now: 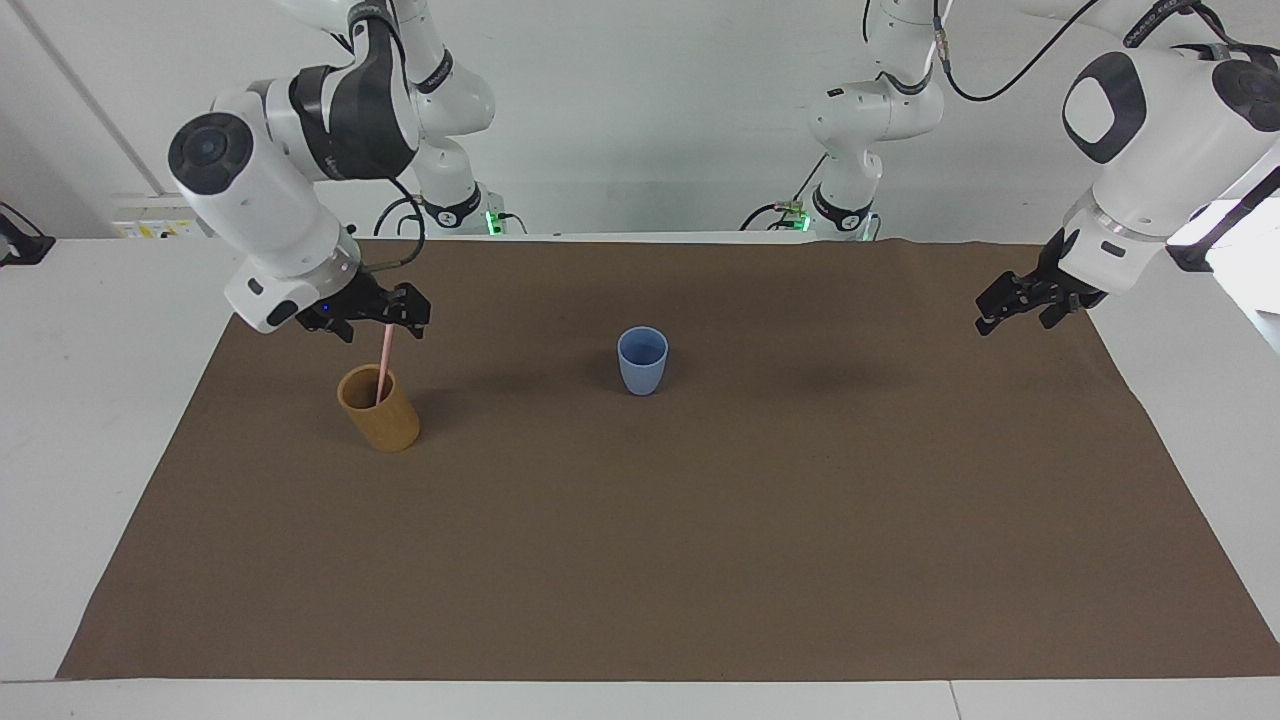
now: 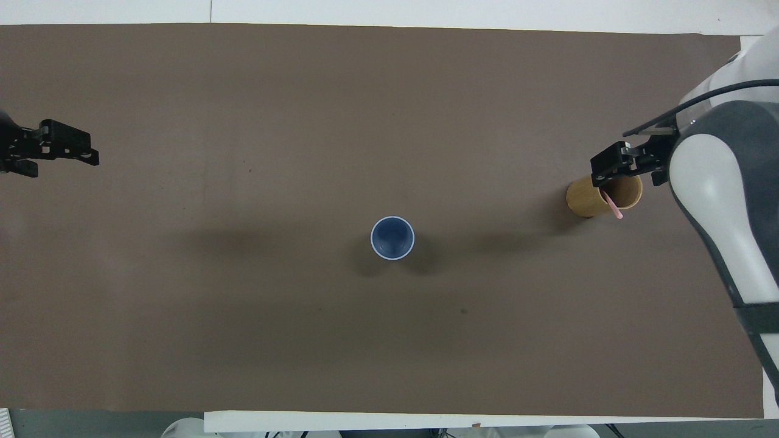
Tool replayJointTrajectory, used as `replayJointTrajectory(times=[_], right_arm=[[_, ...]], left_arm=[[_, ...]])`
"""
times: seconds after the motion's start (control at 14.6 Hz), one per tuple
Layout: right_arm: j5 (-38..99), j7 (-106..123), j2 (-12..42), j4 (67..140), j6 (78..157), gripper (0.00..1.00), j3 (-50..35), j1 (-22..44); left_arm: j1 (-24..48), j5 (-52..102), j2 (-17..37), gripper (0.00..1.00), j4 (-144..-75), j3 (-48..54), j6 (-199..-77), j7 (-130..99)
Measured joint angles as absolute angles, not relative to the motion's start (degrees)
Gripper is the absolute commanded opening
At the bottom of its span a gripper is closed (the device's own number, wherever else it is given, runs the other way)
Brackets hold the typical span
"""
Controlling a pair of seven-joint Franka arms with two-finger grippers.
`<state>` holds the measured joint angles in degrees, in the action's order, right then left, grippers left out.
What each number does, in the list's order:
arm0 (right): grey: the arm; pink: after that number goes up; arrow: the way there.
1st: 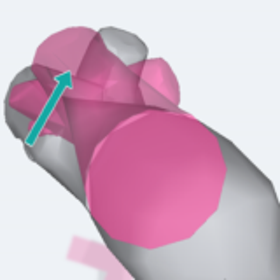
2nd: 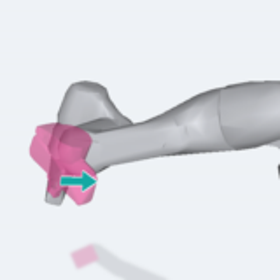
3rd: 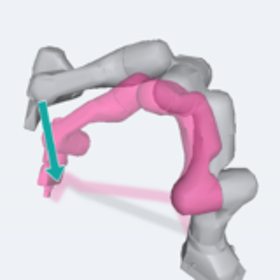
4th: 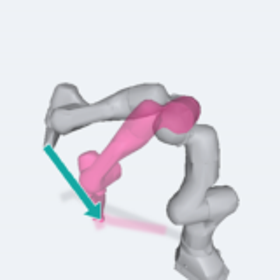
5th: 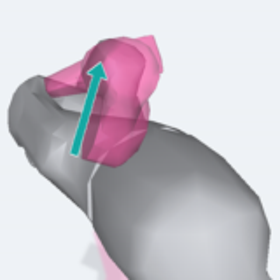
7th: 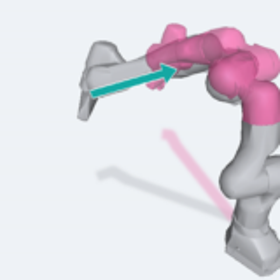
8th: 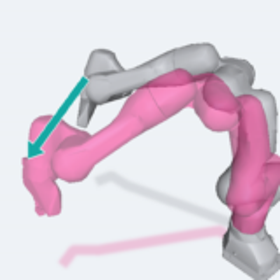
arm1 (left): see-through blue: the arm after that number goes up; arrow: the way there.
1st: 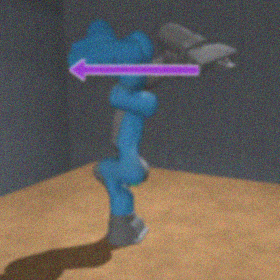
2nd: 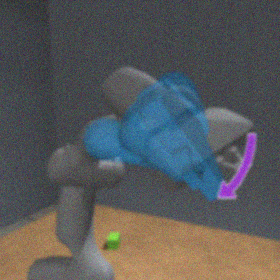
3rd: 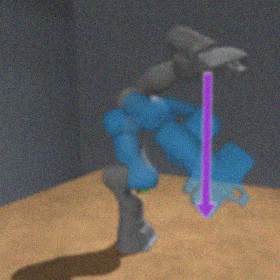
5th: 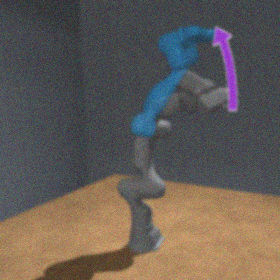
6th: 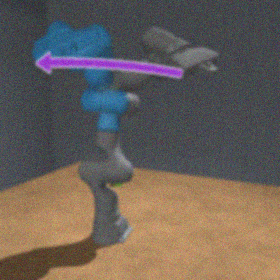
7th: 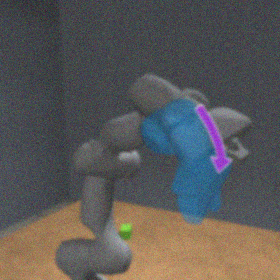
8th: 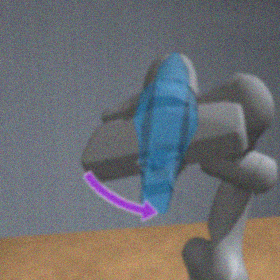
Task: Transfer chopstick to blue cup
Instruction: 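Withdraw the left gripper while the right gripper reaches the pink chopstick, then close the right gripper on the pink chopstick in the tan cup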
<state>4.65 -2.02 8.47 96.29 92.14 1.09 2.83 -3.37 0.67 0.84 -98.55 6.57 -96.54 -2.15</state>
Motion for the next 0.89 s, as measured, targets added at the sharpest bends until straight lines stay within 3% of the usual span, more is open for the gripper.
replayJointTrajectory(times=[0.27,0.75,0.89], right_arm=[[6.2,-2.0,11.5,97.4,92.5,1.0,1.3,0.2],[8.1,-2.0,11.5,98.8,86.8,0.78,1.3,-0.5],[8.2,-2.0,11.4,98.9,85.6,0.67,1.3,-0.7]], left_arm=[[-3.2,-5.9,0.9,1.0,-97.5,7.7,-97.0,-0.1],[-2.5,-0.5,1.0,1.0,-96.4,7.9,-96.0,-0.2],[-2.3,-0.4,1.0,1.0,-95.7,8.1,-95.3,-1.3]])
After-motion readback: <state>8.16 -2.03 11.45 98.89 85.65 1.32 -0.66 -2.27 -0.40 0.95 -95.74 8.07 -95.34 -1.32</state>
